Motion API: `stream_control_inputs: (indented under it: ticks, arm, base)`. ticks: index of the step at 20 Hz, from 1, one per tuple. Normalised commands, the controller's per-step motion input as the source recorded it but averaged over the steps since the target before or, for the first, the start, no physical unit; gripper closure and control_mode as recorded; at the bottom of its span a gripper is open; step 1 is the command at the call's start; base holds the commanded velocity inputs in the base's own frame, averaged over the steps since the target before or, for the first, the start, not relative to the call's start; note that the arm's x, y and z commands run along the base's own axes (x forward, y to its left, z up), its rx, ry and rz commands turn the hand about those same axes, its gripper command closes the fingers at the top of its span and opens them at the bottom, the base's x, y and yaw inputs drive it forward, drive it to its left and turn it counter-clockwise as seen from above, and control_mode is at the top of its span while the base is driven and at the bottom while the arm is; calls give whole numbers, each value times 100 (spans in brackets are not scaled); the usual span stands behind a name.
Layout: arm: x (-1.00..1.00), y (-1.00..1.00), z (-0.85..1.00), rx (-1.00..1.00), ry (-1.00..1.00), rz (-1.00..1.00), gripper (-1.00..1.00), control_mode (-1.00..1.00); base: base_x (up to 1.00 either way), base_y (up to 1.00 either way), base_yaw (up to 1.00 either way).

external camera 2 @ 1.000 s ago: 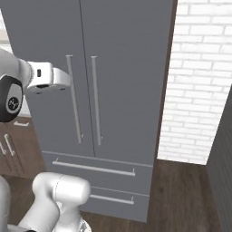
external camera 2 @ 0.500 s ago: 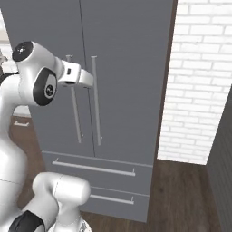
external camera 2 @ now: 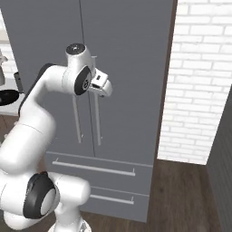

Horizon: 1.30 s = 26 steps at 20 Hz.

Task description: Grab a lemon wedge from the fridge and one ice cube from the ice bowl, and put them in the glass of lemonade.

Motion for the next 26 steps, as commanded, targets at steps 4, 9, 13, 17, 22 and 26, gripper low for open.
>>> stream_control_inputs:
  ticks: [4, 9, 13, 17, 22, 26]
  arm:
    - [67, 9, -38, 4, 4, 6, -100, -100]
    - [12, 13, -39, 0, -5, 5, -100, -100]
    - [0, 23, -25, -2, -18, 0, -100, -100]
    - [0, 19, -7, -2, -14, 0, -100, -100]
    - [0, 21, 0, -3, -12, 0, -100, -100]
    - [26, 3, 0, -8, -3, 0, -100, -100]
  base:
    - [0, 0, 0]
    - [0, 0, 0]
    - [0, 0, 0]
    - [0, 0, 0]
    - [0, 0, 0]
    - [0, 0, 0]
